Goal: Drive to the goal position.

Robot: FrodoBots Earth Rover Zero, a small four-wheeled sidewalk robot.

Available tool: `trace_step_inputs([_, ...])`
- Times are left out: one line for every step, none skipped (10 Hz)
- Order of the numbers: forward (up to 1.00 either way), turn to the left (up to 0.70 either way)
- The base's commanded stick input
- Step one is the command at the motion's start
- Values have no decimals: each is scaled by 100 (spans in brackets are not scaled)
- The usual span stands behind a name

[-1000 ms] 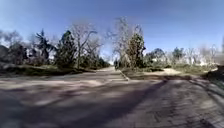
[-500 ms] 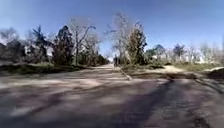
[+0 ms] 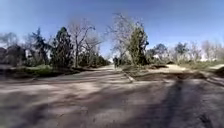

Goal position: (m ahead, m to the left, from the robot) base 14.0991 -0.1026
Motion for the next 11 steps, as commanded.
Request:
trace_step_inputs([100, 0])
trace_step_inputs([100, 0])
trace_step_inputs([100, 0])
trace_step_inputs([100, 0])
trace_step_inputs([100, 0])
trace_step_inputs([100, 0])
trace_step_inputs([100, 20])
trace_step_inputs([100, 40])
trace_step_inputs([100, 40])
trace_step_inputs([100, 40])
trace_step_inputs([100, 40])
